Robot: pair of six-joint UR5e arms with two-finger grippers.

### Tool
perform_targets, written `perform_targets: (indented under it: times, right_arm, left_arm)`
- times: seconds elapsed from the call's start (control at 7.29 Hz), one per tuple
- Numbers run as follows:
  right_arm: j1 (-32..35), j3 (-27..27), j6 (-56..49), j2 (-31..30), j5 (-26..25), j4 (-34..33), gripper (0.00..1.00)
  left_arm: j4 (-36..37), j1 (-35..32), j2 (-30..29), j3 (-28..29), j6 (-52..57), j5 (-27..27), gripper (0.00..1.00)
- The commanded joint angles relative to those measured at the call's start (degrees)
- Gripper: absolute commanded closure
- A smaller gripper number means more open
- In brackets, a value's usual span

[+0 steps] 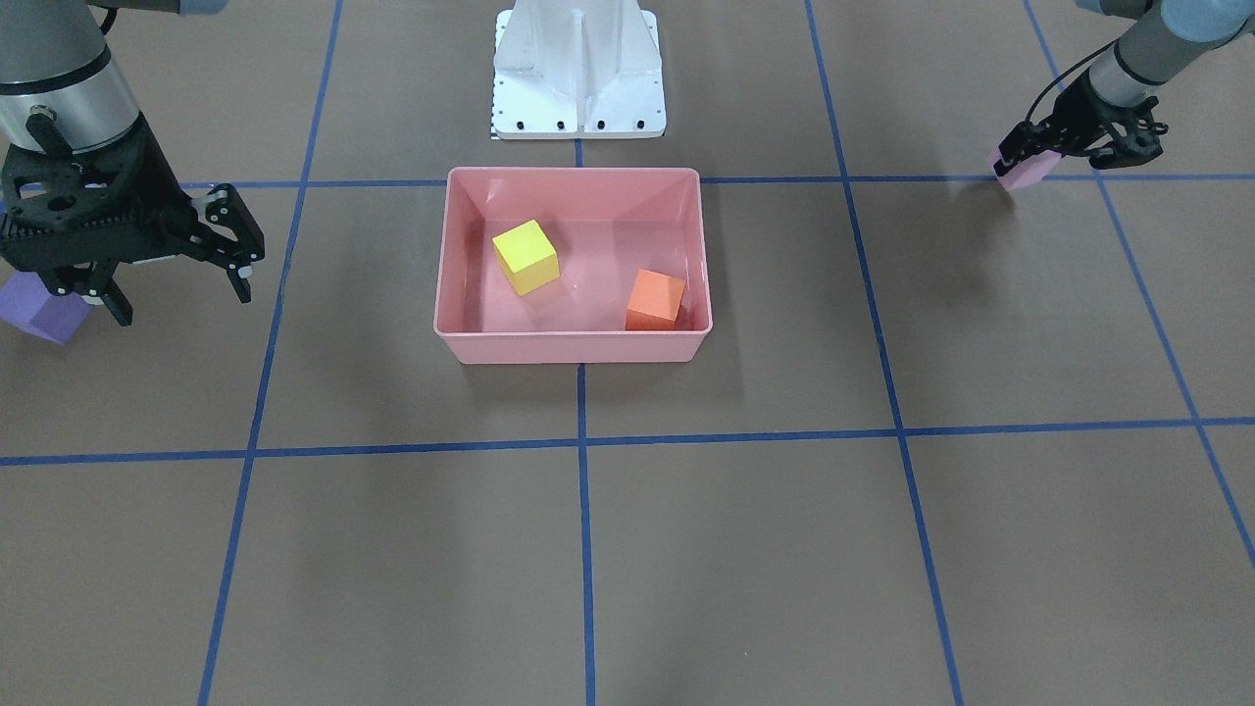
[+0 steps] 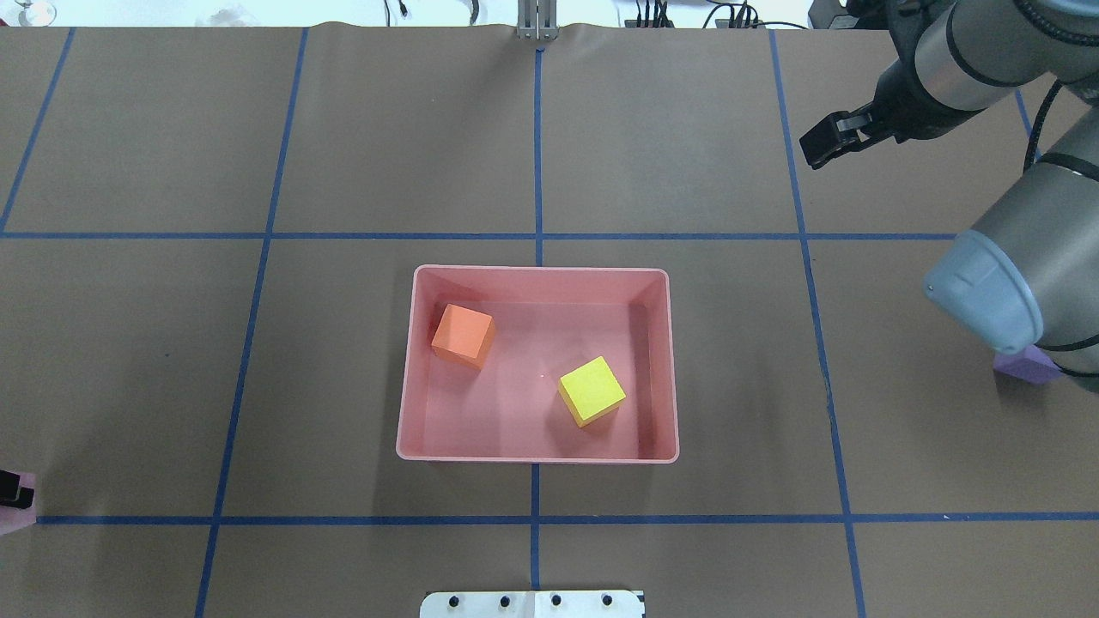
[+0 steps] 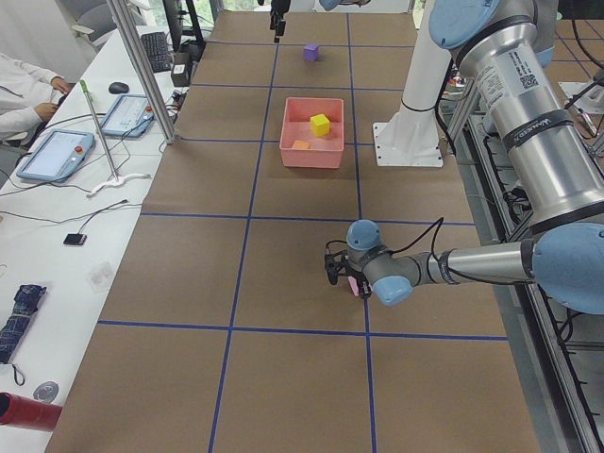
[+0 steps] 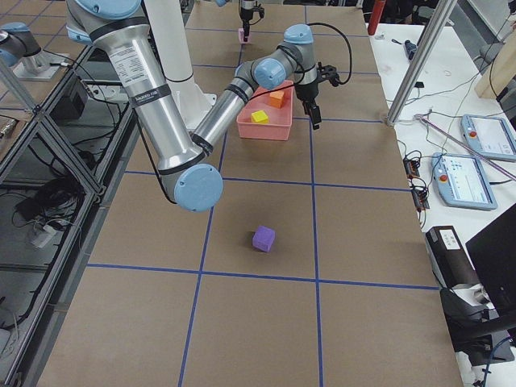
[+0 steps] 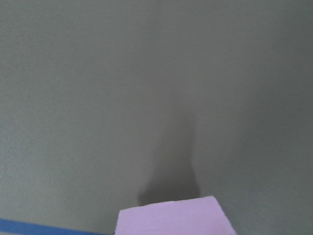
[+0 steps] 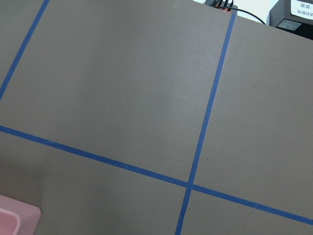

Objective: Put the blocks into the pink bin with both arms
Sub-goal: 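Reach the left gripper to the lilac cube and grasp it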

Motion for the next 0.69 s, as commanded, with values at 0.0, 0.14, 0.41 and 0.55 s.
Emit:
perform_targets:
  times: [0.0,0.14,0.41,0.55]
  right_arm:
    - [0.5,-0.08,-1.49,-1.65,0.42,0.44,0.01]
    - [1.46,-0.17,-2.29,-2.87,1.12,0.7,0.01]
    - [3.83,-0.7,-5.09,-7.77,4.18,4.28,0.01]
    - [5.85,-1.74,-6.85,-11.72,7.07,9.01,0.01]
  left_arm:
    - [5.63,-0.37,-0.68,-8.27,-0.02,-0.31,0.69]
    - [16.56,-0.55,-6.52,-13.61,0.07,-0.31,0.7]
    - [38.54,-1.95,-27.21,-16.65,-0.02,0.13,0.7]
    - [51.26,-1.78,-40.29,-16.22,-0.02,0.39,0.7]
